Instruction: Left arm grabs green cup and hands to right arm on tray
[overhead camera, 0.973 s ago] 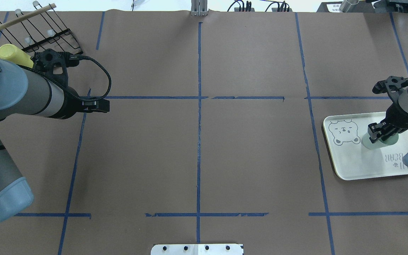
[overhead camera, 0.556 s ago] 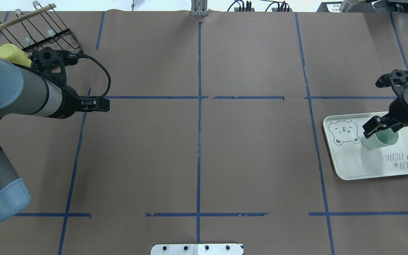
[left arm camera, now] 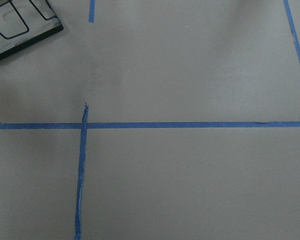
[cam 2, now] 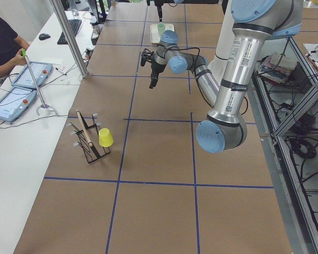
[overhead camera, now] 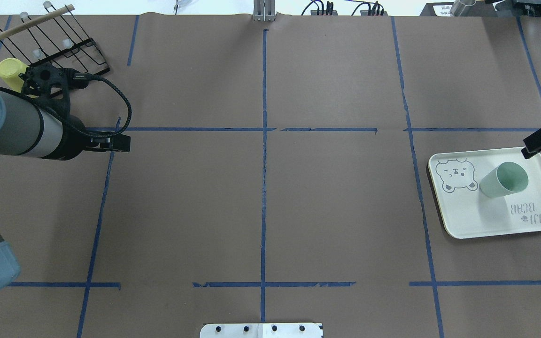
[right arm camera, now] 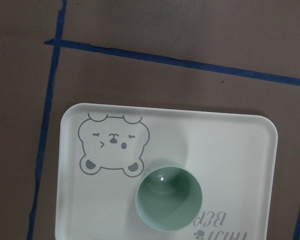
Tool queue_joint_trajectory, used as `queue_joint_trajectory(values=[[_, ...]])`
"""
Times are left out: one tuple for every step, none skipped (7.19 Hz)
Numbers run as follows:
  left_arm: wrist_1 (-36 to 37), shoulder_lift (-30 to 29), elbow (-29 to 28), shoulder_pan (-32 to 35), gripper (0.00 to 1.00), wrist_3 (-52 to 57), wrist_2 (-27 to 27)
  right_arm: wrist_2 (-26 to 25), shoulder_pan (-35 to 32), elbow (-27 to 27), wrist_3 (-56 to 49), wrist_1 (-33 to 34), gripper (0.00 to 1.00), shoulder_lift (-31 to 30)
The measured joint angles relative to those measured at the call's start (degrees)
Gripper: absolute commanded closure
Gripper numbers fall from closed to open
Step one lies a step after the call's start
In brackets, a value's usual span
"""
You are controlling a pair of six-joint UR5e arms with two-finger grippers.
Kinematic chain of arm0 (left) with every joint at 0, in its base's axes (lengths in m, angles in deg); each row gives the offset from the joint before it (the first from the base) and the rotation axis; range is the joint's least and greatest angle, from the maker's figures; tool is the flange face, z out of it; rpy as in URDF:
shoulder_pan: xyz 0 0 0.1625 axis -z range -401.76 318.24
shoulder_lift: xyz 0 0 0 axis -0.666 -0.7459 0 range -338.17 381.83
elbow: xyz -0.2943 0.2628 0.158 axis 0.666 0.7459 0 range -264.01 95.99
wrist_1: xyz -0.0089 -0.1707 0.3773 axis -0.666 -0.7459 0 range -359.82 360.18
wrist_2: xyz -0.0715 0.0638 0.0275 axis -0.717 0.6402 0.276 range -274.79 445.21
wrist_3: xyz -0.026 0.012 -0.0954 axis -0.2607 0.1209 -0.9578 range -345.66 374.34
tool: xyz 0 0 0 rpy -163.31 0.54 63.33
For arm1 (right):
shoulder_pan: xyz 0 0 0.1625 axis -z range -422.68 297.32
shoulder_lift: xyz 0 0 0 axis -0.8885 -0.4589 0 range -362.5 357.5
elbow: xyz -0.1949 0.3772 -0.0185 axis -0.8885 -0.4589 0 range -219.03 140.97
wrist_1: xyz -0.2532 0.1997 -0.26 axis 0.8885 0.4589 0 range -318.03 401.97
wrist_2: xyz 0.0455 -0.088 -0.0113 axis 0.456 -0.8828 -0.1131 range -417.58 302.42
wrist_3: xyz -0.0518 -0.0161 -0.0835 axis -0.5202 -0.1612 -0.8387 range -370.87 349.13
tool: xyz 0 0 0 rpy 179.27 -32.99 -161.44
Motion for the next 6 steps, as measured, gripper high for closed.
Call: queue_joint_trajectory(values=[[-0.1,2.1,0.2,2.9,0.0,4.6,-3.6,0.1,-2.3,-0.1,-4.1,0.7,0.0,-1.5],[-0.3,4.7,0.1,7.4,0.0,11.1,-8.9,1.0,-4.7,-0.3,-6.9,0.8,0.0,-3.3],[-0.3,7.5,-0.4,12.5,0.0,18.4,-14.1,2.6,-7.0,-0.5,-9.4,0.7,0.0,-5.3],[-0.4,10.3,-1.5,17.4,0.0,25.6,-18.0,3.8,-8.7,-1.0,-12.1,0.6,0.0,-7.0],[-0.4,12.8,-4.1,23.1,0.0,33.3,-22.6,4.3,-9.6,-1.8,-14.2,0.4,0.0,-8.0],[-0.5,14.7,-8.0,28.9,0.0,41.5,-27.5,4.5,-10.0,-2.2,-15.1,0.4,0.0,-8.6]])
